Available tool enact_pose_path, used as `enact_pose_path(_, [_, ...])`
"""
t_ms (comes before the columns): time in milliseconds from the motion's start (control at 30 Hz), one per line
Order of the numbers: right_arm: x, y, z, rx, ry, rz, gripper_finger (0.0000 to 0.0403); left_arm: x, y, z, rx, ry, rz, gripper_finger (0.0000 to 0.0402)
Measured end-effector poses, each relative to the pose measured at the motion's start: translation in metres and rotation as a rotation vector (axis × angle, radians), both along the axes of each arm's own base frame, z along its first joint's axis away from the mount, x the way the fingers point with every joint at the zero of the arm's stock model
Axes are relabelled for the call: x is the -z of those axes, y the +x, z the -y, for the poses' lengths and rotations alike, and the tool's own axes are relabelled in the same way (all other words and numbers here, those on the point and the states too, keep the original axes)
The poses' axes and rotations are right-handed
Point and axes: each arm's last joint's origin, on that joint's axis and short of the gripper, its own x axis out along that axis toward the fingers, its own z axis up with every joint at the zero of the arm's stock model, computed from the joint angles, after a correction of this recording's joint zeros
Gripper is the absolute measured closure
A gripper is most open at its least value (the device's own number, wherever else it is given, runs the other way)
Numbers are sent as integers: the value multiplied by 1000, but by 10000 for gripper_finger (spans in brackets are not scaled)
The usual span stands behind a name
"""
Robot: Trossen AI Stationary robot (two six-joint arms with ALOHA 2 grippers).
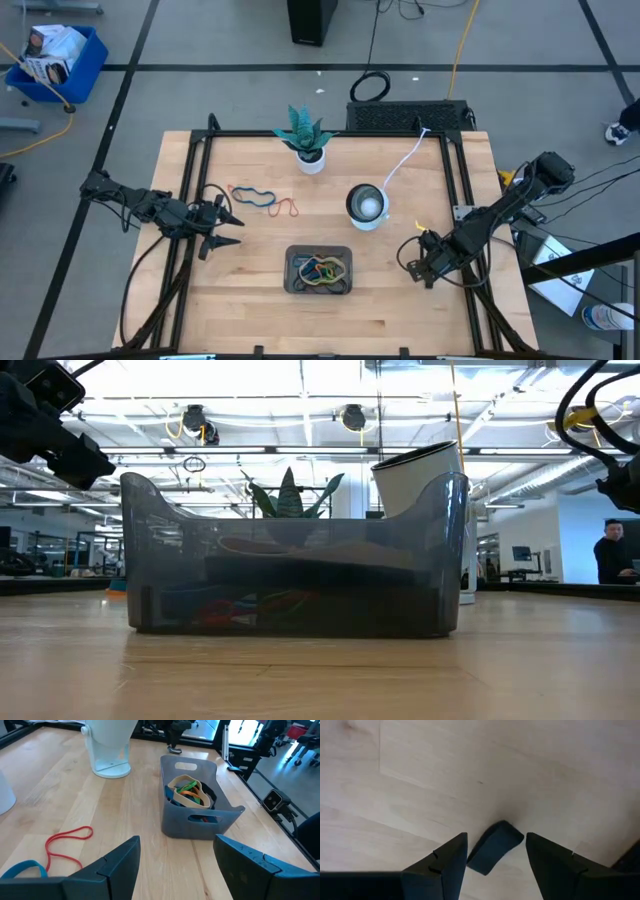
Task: Pick and place rubber bands into bin
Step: Put the black rubber band into the gray bin
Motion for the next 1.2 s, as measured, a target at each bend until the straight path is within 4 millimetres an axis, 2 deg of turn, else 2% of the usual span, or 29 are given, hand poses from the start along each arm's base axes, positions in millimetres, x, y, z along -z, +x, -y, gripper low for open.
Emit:
enact_pose_path(233, [1, -4, -4, 30, -7, -25, 204, 0, 0, 0, 2, 5, 1, 144])
enact_pose_path(433, [12, 1, -8, 37, -30, -53, 204, 0, 0, 0, 5, 20, 3, 144])
enact_pose_path(600, [19, 6, -12, -26, -38, -50, 204, 0, 0, 0, 2, 21, 3, 144])
enact_pose_path(833, [20, 13, -18, -150, 4, 43, 204, 0, 0, 0, 2, 22, 3, 144])
enact_pose_path(1033, [21, 12, -17, -116, 3, 32, 204, 0, 0, 0, 2, 22, 4, 144])
enact_pose_path(1200, [30, 6, -13, -113, 16, 9, 225, 0, 0, 0, 2, 21, 4, 144])
